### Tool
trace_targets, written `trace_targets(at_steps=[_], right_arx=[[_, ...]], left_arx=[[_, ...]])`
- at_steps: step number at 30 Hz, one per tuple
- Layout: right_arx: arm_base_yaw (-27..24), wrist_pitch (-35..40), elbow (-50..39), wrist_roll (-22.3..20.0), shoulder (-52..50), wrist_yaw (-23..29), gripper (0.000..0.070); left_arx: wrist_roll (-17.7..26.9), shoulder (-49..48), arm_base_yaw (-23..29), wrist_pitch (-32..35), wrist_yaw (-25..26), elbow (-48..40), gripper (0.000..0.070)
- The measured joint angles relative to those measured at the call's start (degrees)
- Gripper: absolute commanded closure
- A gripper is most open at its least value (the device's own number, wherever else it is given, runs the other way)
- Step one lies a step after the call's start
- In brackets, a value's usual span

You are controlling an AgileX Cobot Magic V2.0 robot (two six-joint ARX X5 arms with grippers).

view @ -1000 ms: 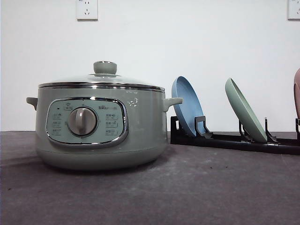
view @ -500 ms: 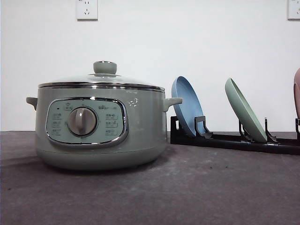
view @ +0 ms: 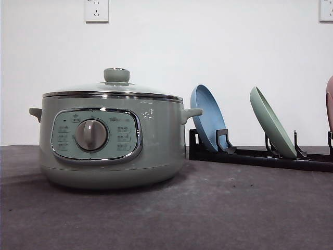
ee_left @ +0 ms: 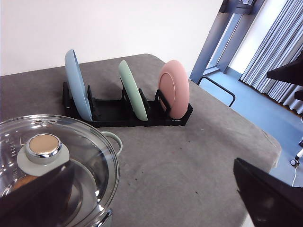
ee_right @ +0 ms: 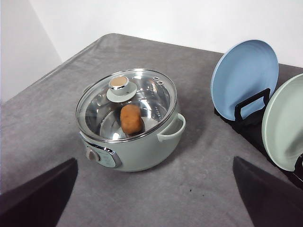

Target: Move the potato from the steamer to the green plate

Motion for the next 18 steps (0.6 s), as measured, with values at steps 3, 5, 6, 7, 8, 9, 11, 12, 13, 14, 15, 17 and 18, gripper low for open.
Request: trace_targets(at_steps=[3,5,6,7,8,9,11,12,13,14,15,17,18], right_arx=[[0.0,0.6,0.0,2.6,0.9,1.0,0.0036],[0.0,1.1,0.0,4.9,2.5,3.0,0.0036],[0.0,1.3,0.0,5.9,3.8,3.8,0.0036],[-0.1,1.6,0.1,6.7,5.3,4.6,0.0036],[-0.2,2.1,0.3,7.5,7.3,4.7,0.0036],[-0.5,2.7,0.7,8.2,9.4,4.8,0.0036],[-1.1,3.4,1.9,9.4,14.0,4.8,0.0036],[-1.4,3.5,2.8,9.8,16.5,4.8,0.0036],[-1.7,3.4,3.7,10.1,18.8,4.8,0.0036],[-2.0,3.4,5.1,10.4,21.6,4.8,0.0036],[-2.2,3.4,6.5,10.6,24.0,4.8,0.0036],[-2.9,3.5,9.6,10.6,29.3,4.8,0.0036],[-3.2,3.5,11.1,10.6,31.8,4.8,0.0036]], left_arx=[[0.0,0.0,0.0,0.0,0.0,0.0,0.0],[0.0,0.0,0.0,0.0,0.0,0.0,0.0],[0.0,0.0,0.0,0.0,0.0,0.0,0.0],[0.0,0.0,0.0,0.0,0.0,0.0,0.0],[0.0,0.0,0.0,0.0,0.0,0.0,0.0],[0.0,0.0,0.0,0.0,0.0,0.0,0.0],[0.0,0.0,0.0,0.0,0.0,0.0,0.0],[0.0,0.0,0.0,0.0,0.0,0.0,0.0],[0.0,0.0,0.0,-0.1,0.0,0.0,0.0],[0.0,0.0,0.0,-0.4,0.0,0.0,0.0],[0.0,0.1,0.0,-0.8,0.0,0.0,0.0],[0.0,0.3,0.0,-1.8,0.0,0.0,0.0],[0.0,0.5,0.0,-2.3,0.0,0.0,0.0]])
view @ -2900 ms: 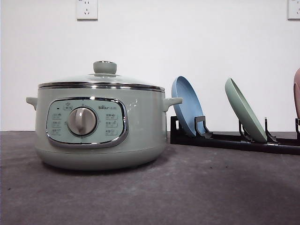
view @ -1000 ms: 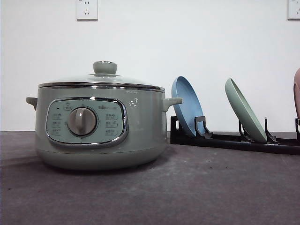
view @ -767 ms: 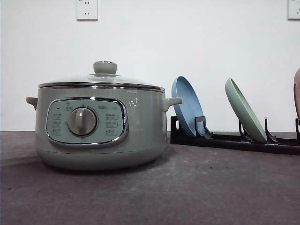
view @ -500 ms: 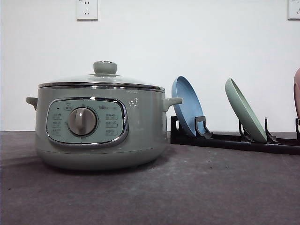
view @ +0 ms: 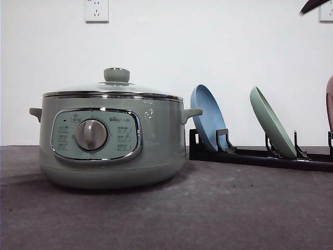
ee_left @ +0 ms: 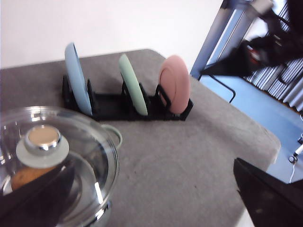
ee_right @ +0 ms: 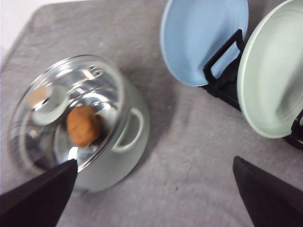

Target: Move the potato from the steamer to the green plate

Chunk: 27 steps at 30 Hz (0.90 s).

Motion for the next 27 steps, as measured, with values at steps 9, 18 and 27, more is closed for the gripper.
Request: trace_targets(at_steps=[9,18,27], right_arx=[[-2.2,2.3,11.7,0.0,20.4,0.0,0.0036],[-3.4,11.9,12.9,0.0,27.8,2.8,0.0096],[-4.7,17.4,12.9,0.0,29.7,2.8,0.0148]], left_arx=[[0.0,0.3,0.0,-1.4,0.0,0.0,0.0],[0.0,0.3,0.0,-3.0,0.0,0.0,0.0],[0.0,0.2,0.0,-6.6,0.0,0.0,0.0]])
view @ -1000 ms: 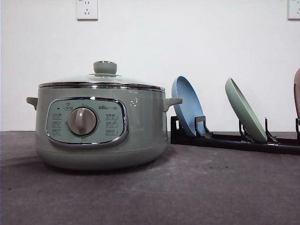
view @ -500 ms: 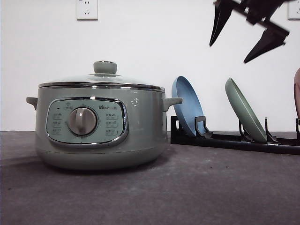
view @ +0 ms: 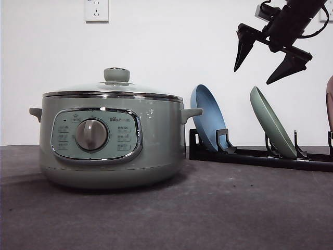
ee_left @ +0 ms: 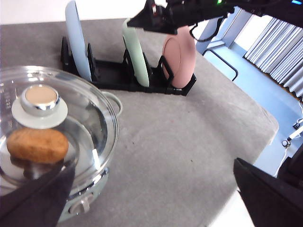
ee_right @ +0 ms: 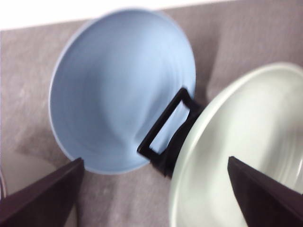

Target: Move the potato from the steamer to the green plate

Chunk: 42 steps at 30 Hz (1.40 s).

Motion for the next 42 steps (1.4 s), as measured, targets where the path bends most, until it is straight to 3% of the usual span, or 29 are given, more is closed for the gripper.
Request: trace_targets(at_steps=[8,13,18,28,38,42], right_arx=[[-0.5,1.0,0.1,0.8,2.1,0.0,0.0181],[-0.5,1.6,0.1,0.8,3.6,0.0,0.0306],[-0.5,2.4,0.1,0.8,4.1,0.0,0.0335],[-0.5,2.3,0.1,1.0,6.0,-0.1,0.0698],[-1.1,1.8,0.2,2.6,3.9,-0.3,0.0699],[-1.1,1.4,0.2,2.7,0.1,-4.3,0.0699]], left_arx=[[0.0,0.0,0.0,-0.9,0.0,0.0,0.0],[0.0,0.0,0.0,-1.0,0.0,0.0,0.0],[0.0,0.0,0.0,-1.0,0.0,0.0,0.0],[0.0,0.0,0.0,-1.0,0.0,0.0,0.0],[0.0,0.0,0.0,-1.3,0.0,0.0,0.0],[0.0,0.0,0.0,-1.5,0.0,0.0,0.0]])
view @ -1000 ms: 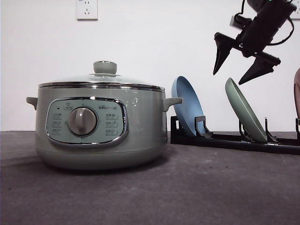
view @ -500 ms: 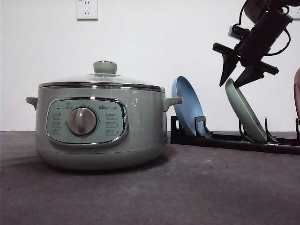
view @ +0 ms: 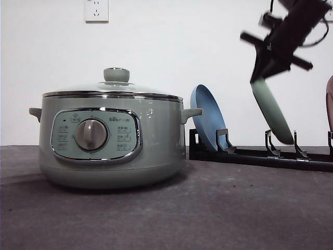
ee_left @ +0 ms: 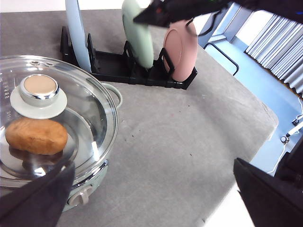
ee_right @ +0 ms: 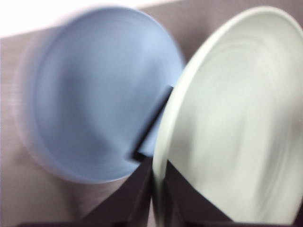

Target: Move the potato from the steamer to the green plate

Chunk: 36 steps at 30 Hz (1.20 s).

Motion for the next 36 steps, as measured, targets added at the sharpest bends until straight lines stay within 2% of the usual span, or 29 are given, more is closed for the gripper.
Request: trace_targets(at_steps=[4,9,11,17,22,28,36], right_arx=[[0.4,-0.5,0.0,0.2,-6.1,-3.8,0.0699],[1.5,-5.8,0.0,-1.0,-13.9,-4.6,0.0699],[2.1,-8.8,0.0,-2.7,-16.9,-4.6,0.0699],[6.0,-19.7,0.0,-11.9,-26.4,-4.3,0.0699],[10.9,-27.7,0.0,-16.7,-32.3,-3.7,0.0699],[21.7,-36.7,0.0,-19.6,-37.4,8.6,0.0699],[35.7,-40.3,-4.4,-19.0,-42.7,22.8,0.0699]], left_arx=[[0.2,0.0,0.0,0.0,0.0,0.0,0.0],[0.4,0.0,0.0,0.0,0.0,0.0,0.0],[0.4,0.0,0.0,0.0,0.0,0.0,0.0],[0.4,0.0,0.0,-0.4,0.0,0.0,0.0],[0.6,0.0,0.0,-0.5,0.0,0.0,0.0],[0.6,0.0,0.0,-0.5,0.0,0.0,0.0],[1.0,0.0,0.0,-0.5,0.0,0.0,0.0]])
